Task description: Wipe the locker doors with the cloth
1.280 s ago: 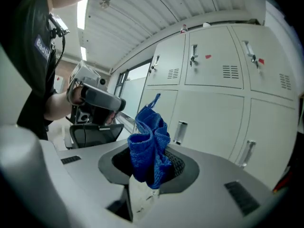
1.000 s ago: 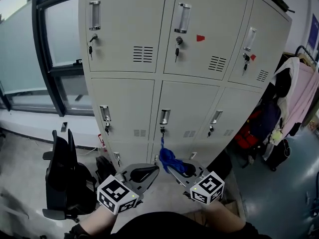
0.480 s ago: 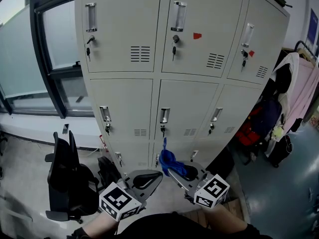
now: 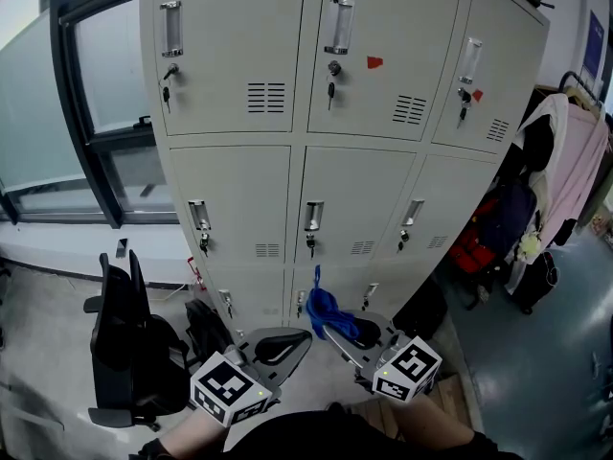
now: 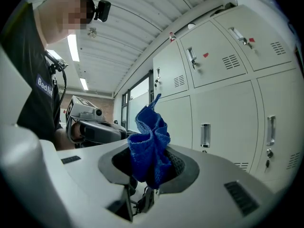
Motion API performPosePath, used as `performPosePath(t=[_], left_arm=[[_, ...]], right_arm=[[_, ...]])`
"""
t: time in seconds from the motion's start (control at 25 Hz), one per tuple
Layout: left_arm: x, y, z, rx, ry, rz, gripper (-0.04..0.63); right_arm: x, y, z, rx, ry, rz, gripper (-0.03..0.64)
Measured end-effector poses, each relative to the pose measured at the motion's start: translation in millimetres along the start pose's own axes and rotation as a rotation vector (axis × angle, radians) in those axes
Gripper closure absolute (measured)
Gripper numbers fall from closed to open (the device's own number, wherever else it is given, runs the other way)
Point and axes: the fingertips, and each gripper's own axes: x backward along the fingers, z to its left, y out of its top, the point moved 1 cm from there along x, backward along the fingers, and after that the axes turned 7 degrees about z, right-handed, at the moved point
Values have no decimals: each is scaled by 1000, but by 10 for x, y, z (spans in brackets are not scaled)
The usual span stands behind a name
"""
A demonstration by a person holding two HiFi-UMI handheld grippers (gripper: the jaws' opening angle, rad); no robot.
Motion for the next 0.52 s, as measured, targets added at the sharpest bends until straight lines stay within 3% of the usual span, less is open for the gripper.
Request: performPosePath(t=[0.52], left_arm=[[23, -84, 14, 14, -14, 2, 588]], right_arm=[[17, -44, 22, -9, -24, 2, 514]])
